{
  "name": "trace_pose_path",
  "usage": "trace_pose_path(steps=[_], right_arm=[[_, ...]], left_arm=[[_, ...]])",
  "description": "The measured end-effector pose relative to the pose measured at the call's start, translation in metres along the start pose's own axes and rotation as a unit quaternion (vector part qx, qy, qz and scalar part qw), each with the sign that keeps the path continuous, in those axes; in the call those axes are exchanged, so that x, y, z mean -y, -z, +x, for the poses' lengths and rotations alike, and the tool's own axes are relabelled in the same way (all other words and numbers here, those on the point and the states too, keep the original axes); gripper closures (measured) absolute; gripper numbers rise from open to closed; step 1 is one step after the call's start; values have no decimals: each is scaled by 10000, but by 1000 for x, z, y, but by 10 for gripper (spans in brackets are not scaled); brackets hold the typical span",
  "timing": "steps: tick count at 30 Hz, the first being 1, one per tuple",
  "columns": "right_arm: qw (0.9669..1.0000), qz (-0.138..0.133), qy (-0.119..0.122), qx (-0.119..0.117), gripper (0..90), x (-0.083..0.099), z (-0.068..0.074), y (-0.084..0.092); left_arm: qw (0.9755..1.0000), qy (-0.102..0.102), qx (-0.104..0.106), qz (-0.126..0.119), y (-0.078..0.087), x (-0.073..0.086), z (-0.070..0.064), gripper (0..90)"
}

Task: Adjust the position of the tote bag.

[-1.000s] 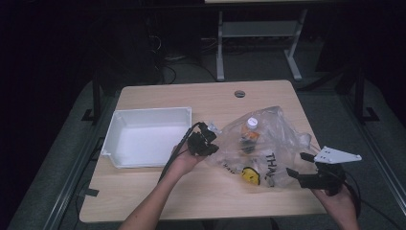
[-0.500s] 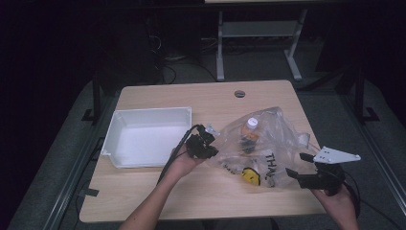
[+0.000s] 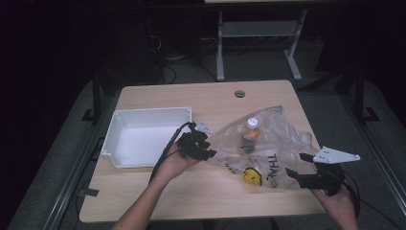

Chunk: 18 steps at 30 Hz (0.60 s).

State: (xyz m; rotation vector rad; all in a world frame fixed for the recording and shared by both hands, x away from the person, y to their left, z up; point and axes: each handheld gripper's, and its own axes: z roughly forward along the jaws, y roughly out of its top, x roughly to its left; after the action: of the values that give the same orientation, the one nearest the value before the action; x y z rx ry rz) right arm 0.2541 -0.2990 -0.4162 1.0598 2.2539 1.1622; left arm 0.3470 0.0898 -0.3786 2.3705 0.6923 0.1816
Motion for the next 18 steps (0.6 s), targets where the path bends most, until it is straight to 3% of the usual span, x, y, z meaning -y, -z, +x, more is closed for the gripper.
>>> trace_pose_path(steps=[6, 18], right_arm=[[10000, 26, -11, -11, 225, 0, 0, -1], [10000, 24, -21, -22, 226, 0, 0, 0]], left_arm=[[9999, -100, 61, -56, 9, -14, -5, 532], [9988, -423, 117, -208, 9, -59, -18, 450]])
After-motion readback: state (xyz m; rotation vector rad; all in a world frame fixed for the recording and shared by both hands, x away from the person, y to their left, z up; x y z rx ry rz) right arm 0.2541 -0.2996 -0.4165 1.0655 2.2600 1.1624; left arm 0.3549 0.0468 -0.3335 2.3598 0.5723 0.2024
